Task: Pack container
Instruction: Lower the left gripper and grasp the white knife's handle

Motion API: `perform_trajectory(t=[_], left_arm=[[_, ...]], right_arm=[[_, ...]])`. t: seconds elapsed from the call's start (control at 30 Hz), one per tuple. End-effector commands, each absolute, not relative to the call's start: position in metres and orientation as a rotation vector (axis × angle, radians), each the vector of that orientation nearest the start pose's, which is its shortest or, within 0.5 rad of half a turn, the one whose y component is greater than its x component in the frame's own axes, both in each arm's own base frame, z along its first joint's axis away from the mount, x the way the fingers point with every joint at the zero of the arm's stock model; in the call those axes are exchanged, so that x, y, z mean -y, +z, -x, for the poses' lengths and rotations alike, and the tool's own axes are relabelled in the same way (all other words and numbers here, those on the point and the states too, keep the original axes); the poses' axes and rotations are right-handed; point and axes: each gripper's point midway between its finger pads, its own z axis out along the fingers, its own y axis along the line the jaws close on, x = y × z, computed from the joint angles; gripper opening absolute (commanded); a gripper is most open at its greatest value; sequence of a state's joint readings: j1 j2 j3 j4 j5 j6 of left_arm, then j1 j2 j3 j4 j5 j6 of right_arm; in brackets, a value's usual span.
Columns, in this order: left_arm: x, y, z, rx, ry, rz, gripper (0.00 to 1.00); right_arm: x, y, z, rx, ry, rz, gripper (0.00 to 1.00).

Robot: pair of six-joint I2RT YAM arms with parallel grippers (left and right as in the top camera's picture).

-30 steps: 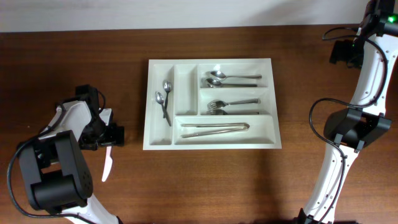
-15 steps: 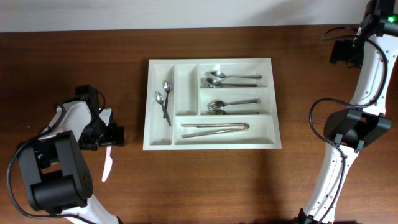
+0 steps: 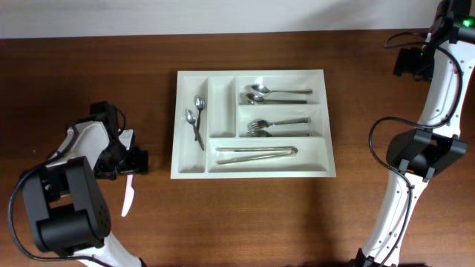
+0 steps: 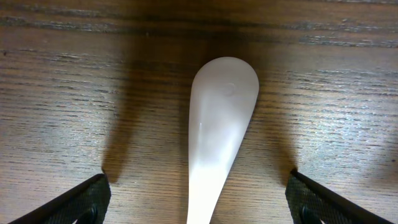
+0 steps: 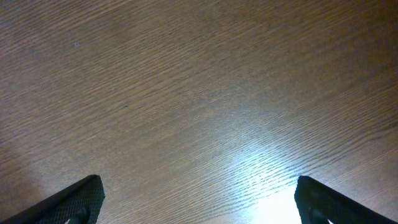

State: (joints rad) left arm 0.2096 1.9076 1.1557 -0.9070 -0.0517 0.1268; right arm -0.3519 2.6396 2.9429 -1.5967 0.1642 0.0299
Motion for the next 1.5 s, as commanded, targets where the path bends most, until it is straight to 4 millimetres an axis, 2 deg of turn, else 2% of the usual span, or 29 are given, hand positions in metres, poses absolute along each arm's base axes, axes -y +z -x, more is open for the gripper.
perform_trajectory(t=[0.0,0.1,0.37,0.53,0.67,0.83,0.97,1.13,1.27,1.47], left_arm=[[-0.074,-0.037,-0.266,-3.36,0.12,0.149,0.92],[-0.074,-0.037,-0.265,-3.362,0.115,0.153,0.82],[-0.074,-0.037,-0.265,-3.362,0.115,0.153,0.77],[-0.074,-0.037,-0.265,-3.362,0.115,0.154,0.5],[-0.075,-0.036,-0.264,-3.365,0.113,0.16,0.49],[-0.075,-0.036,-0.264,-3.365,0.113,0.16,0.24],[-0.075,-0.036,-0.263,-3.369,0.112,0.16,0.15],[-0.075,-0.035,-0.263,-3.371,0.111,0.16,0.08],[-0.076,-0.029,-0.269,-3.364,0.112,0.161,0.08],[-0.08,0.0,-0.301,-3.309,0.106,0.164,0.05]], right_arm=[[0.211,0.133,-0.492,-2.822,-0.297,-0.598,0.99],[0.211,0.133,-0.492,-2.822,-0.297,-0.598,0.99],[0.211,0.133,-0.492,-2.822,-0.298,-0.597,0.99],[0.211,0.133,-0.492,-2.823,-0.297,-0.597,0.99],[0.211,0.133,-0.492,-2.823,-0.297,-0.597,0.99],[0.211,0.133,-0.492,-2.822,-0.297,-0.598,0.99],[0.211,0.133,-0.492,-2.822,-0.298,-0.597,0.99],[0.211,0.133,-0.492,-2.822,-0.297,-0.598,0.99],[0.211,0.133,-0.492,-2.822,-0.298,-0.597,0.99],[0.211,0.133,-0.492,-2.822,-0.297,-0.598,0.99]])
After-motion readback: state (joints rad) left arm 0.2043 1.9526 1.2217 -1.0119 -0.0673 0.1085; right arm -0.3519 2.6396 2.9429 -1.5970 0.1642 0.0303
